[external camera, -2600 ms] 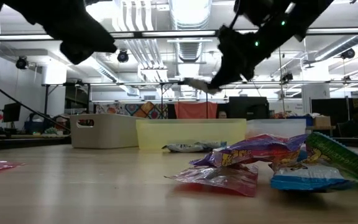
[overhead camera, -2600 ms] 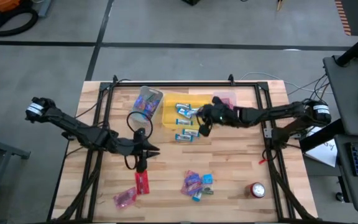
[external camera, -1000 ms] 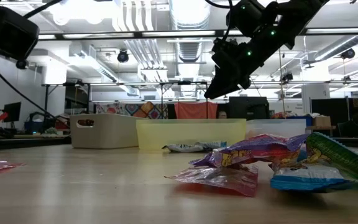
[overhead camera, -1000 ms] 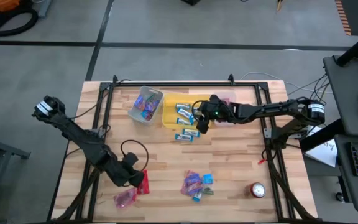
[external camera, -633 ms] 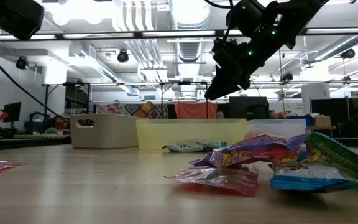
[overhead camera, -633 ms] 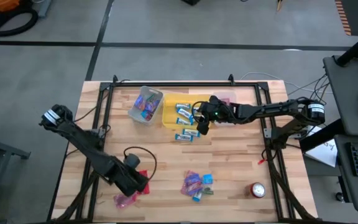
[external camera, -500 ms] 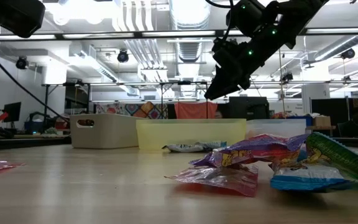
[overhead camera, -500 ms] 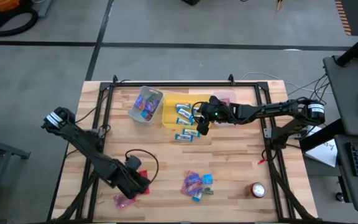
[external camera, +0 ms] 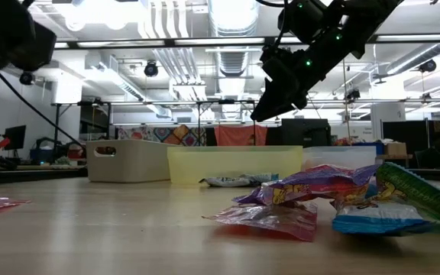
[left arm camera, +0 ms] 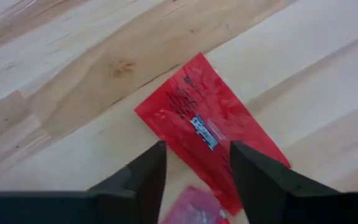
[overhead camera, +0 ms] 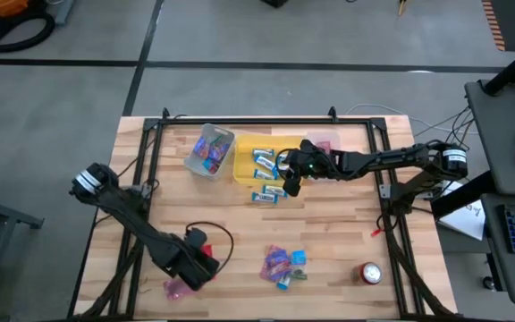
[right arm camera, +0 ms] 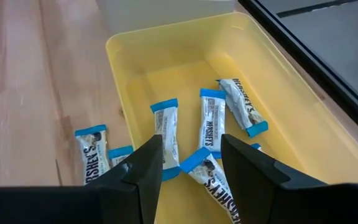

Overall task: Sort candy
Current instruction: Put the red candy into the transparent bin

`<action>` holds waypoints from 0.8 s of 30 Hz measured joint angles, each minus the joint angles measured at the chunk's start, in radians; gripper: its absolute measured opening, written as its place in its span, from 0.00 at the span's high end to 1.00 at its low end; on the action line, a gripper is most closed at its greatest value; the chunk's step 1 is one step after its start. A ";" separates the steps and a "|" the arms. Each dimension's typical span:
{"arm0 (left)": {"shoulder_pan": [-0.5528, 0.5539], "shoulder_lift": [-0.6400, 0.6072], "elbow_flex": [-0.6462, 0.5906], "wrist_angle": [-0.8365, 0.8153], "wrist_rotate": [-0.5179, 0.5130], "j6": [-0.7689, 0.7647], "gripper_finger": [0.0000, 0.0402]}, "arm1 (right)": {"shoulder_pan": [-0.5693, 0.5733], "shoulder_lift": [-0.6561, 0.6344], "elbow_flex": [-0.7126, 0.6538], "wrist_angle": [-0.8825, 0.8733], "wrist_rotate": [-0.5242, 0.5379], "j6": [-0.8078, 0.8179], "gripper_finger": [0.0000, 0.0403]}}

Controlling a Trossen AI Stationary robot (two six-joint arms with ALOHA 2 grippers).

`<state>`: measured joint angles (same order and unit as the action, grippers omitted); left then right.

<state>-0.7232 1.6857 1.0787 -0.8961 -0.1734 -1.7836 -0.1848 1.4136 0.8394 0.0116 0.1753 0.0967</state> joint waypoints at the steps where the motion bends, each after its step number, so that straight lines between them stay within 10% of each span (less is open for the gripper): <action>1: 0.000 0.009 0.000 0.001 0.000 -0.001 0.58 | 0.000 0.000 0.000 0.000 0.000 0.000 0.62; 15: 0.014 0.137 -0.001 0.043 -0.020 0.034 0.53 | 0.011 0.000 0.000 0.000 0.000 0.009 0.62; 24: 0.017 0.143 -0.002 0.057 -0.019 0.093 0.77 | 0.016 0.000 0.000 0.000 0.000 0.018 0.61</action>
<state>-0.7067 1.8284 1.0771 -0.8391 -0.1922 -1.6908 -0.1692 1.4136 0.8394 0.0120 0.1753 0.1152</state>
